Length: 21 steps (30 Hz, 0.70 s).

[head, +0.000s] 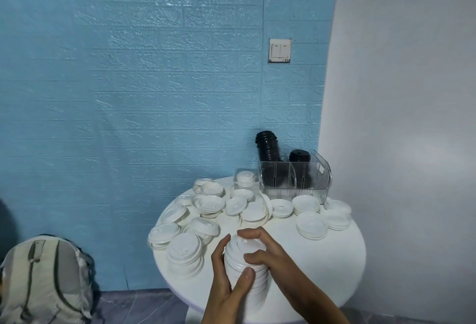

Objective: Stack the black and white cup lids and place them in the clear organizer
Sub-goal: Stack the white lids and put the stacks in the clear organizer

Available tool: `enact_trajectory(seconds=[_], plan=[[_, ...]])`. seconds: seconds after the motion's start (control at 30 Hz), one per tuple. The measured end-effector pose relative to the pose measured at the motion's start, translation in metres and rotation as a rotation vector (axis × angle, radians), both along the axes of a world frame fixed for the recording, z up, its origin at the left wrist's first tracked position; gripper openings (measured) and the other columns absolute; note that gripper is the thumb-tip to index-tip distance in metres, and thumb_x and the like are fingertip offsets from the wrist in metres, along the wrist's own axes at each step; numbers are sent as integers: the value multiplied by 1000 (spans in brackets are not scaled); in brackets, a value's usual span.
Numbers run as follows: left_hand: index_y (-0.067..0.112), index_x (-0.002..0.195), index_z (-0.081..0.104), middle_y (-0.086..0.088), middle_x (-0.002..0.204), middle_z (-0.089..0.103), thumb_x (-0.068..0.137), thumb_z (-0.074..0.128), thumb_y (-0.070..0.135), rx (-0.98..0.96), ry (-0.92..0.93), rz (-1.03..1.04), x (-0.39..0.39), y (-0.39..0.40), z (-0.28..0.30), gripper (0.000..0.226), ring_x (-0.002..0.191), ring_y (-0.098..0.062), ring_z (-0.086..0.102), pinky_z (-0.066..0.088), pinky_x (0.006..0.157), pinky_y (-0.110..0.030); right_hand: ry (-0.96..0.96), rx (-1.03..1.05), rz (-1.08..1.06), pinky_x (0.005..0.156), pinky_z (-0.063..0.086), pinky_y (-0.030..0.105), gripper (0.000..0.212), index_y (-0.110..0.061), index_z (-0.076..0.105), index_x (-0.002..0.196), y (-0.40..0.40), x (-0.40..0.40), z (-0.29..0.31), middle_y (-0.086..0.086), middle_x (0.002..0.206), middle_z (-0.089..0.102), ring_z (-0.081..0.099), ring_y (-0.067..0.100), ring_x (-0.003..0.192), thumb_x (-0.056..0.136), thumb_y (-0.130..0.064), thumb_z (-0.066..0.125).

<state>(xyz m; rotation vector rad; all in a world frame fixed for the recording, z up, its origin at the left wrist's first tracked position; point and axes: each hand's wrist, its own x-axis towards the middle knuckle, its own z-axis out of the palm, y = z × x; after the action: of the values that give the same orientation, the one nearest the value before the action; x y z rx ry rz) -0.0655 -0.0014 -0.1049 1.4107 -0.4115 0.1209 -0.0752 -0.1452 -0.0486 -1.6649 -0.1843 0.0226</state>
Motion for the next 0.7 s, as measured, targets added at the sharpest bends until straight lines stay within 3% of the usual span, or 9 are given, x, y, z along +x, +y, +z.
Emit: enact_trajectory(seconds=[0.07,0.17,0.27,0.37,0.47,0.53,0.63,0.7], plan=[[18,139,43,18,139,61,67,72,49,-21,29,2,3,0,0,83,129,5,54,40,97,-7,-6,52,-24,95,45,20,37,-27,71,109,4,1,-1,-7,120,71,64,7,116,73,-30,67],[21,129,51,10,132,66,61,70,54,-100,84,55,4,-6,6,77,117,7,61,45,92,-12,-43,165,-116,93,46,18,30,-14,74,105,12,2,-1,-1,114,74,66,10,113,85,-33,64],[31,123,57,15,111,75,55,68,62,-192,153,92,1,-12,17,75,105,2,68,46,87,-22,-89,208,-181,81,48,11,18,-7,72,105,20,3,-3,3,107,76,70,10,103,100,-12,55],[29,117,60,20,102,75,52,68,60,-207,185,143,1,-15,24,72,98,0,70,46,83,-21,-90,241,-238,83,50,14,23,-10,72,109,24,5,-7,1,109,76,70,8,103,102,-9,50],[37,111,67,13,108,76,57,63,59,-188,185,194,0,-20,27,58,109,-7,68,46,95,-29,-102,187,-316,88,51,16,25,-21,72,114,29,8,-20,-7,113,74,68,4,105,106,-19,48],[40,106,70,10,110,76,61,61,58,-197,183,228,-4,-24,28,50,109,-8,68,47,99,-36,-116,176,-384,87,52,16,21,-23,72,112,35,11,-25,-7,110,74,68,8,105,103,-16,54],[38,109,69,16,109,75,66,61,68,-200,172,279,-10,-29,32,52,104,2,67,47,93,-29,-136,245,-491,78,46,3,22,-20,74,103,41,15,-22,-16,101,76,69,-2,99,98,-5,59],[43,110,68,21,106,74,66,58,74,-195,195,324,-11,-31,31,54,102,4,66,46,90,-27,-94,288,-492,79,48,5,22,-17,75,102,43,14,-19,-14,99,77,69,-3,97,100,-8,56]])
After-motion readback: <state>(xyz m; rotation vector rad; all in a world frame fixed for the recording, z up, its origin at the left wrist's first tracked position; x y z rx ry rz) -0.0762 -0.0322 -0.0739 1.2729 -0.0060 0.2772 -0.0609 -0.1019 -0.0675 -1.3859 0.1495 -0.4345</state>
